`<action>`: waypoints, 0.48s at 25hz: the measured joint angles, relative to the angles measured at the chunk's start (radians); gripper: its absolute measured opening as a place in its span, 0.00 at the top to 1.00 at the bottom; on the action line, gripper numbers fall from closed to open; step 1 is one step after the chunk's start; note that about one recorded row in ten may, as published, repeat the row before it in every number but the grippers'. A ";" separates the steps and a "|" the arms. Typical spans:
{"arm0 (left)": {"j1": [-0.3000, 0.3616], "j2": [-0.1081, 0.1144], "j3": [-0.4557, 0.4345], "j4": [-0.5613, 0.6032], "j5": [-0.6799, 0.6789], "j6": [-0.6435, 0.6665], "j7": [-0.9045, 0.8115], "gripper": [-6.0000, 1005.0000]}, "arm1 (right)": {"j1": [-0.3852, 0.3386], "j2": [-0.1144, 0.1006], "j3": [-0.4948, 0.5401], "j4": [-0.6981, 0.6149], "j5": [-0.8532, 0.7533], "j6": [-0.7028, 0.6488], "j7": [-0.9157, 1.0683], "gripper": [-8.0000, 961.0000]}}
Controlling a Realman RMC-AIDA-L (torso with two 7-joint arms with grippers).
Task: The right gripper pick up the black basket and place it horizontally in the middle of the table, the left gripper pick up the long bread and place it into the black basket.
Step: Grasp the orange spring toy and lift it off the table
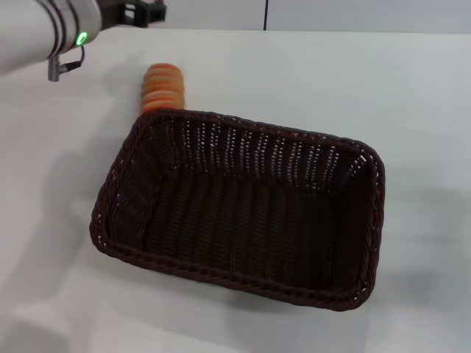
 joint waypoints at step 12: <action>-0.198 -0.025 -0.082 0.155 -0.017 -0.362 0.029 0.17 | -0.017 0.002 -0.006 0.020 0.011 0.010 -0.006 0.13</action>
